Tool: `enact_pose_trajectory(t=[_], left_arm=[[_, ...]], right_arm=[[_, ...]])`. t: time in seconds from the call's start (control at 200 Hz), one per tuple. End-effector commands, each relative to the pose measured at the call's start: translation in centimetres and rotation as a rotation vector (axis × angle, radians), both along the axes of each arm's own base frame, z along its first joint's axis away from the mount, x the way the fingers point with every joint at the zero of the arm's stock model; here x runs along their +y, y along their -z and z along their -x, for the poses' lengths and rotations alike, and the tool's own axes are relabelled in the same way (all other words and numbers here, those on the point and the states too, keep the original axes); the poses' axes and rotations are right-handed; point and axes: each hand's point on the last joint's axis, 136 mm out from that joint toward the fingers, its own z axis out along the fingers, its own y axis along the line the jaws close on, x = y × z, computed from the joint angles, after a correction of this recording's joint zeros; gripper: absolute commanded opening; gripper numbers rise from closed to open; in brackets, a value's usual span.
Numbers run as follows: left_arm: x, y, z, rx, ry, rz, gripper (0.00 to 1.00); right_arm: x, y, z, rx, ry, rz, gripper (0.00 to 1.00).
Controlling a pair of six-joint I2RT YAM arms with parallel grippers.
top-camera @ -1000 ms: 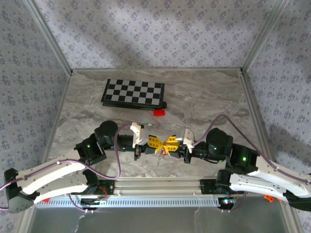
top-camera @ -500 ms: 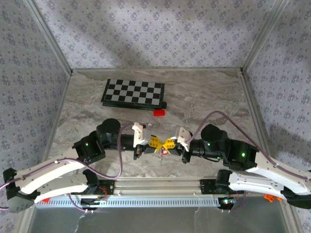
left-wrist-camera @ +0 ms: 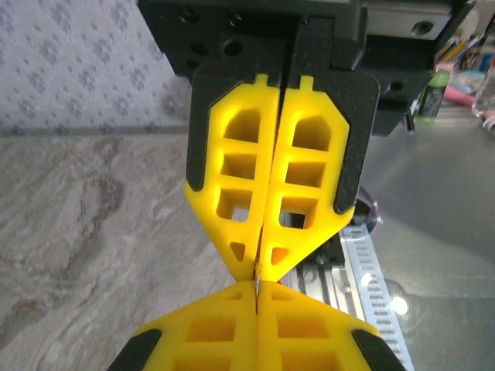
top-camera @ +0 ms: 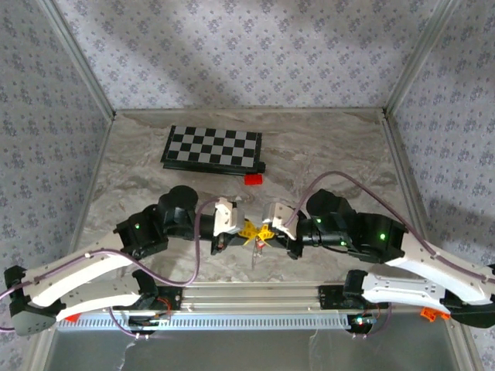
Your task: Put the keys on the keyring
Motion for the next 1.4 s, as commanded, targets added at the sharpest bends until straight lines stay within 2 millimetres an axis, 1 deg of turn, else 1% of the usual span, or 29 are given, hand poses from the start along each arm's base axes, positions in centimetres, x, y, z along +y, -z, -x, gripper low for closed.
enact_pose_trajectory(t=[0.0,0.1,0.18,0.235,0.32,0.47,0.535,0.655,0.755,0.78,0.86,0.9,0.925,0.965,1.065,1.184,1.219,1.384,1.394], left_arm=[[0.1,-4.2,1.1,-0.011,0.046,0.196,0.0],[0.0,-5.0,1.6,-0.006,0.075,0.261,0.0],[-0.1,-5.6,2.0,-0.001,0.102,0.3,0.0],[-0.2,-5.9,2.3,0.004,0.123,0.319,0.0],[-0.3,-6.0,2.4,0.01,0.138,0.326,0.0],[-0.4,-5.0,2.1,0.019,0.12,0.29,0.0],[-0.4,-4.2,1.9,0.025,0.104,0.246,0.0],[0.1,-2.6,1.2,0.008,0.044,0.135,0.0],[0.5,-0.7,0.2,-0.022,-0.015,0.0,0.09],[0.6,-0.3,0.0,-0.027,-0.022,-0.031,0.1],[0.7,0.2,-0.2,-0.042,-0.027,-0.081,0.13],[0.7,0.3,-0.2,-0.045,-0.023,-0.1,0.15],[0.6,0.3,-0.2,-0.048,-0.018,-0.109,0.16],[0.5,0.4,-0.2,-0.05,-0.01,-0.125,0.16],[0.1,0.4,0.0,-0.048,0.015,-0.132,0.15],[-0.3,-0.1,0.3,-0.039,0.037,-0.105,0.03],[-0.4,-0.5,0.5,-0.033,0.046,-0.086,0.0],[-0.4,-3.2,1.1,-0.022,0.054,0.075,0.0],[-0.3,-3.3,1.1,-0.018,0.054,0.086,0.0]], right_arm=[[0.2,-2.2,-0.3,-0.022,0.019,-0.147,0.17],[0.4,-2.6,-0.3,-0.026,0.02,-0.215,0.24],[0.5,-2.9,-0.1,-0.019,0.013,-0.247,0.24],[0.4,-3.1,-0.2,-0.025,0.017,-0.255,0.23],[0.2,-3.4,-0.3,-0.033,0.025,-0.268,0.17],[-0.2,-3.5,-0.3,-0.044,0.033,-0.271,0.06],[-0.3,-3.4,-0.4,-0.049,0.036,-0.261,0.0],[-0.7,-3.1,-0.7,-0.048,0.057,-0.218,0.0],[-0.9,-2.6,-0.8,-0.058,0.063,-0.143,0.0],[-0.9,-2.2,-0.8,-0.057,0.06,-0.113,0.0],[-0.9,-1.6,-0.5,-0.051,0.036,-0.049,0.0],[-0.7,-1.8,-0.4,-0.051,0.022,-0.037,0.0],[-0.8,-1.2,-0.1,-0.039,0.014,-0.006,0.0],[-0.7,-1.1,0.0,-0.036,0.005,0.005,0.0],[-0.6,-0.9,0.2,-0.025,-0.008,0.028,0.0],[-0.6,-0.6,0.2,-0.018,-0.012,0.044,0.0],[-0.6,-0.6,0.2,-0.018,-0.011,0.04,0.0],[-0.6,-1.1,-0.1,-0.025,0.017,-0.015,0.0],[-0.6,-1.2,-0.1,-0.026,0.019,-0.02,0.01]])
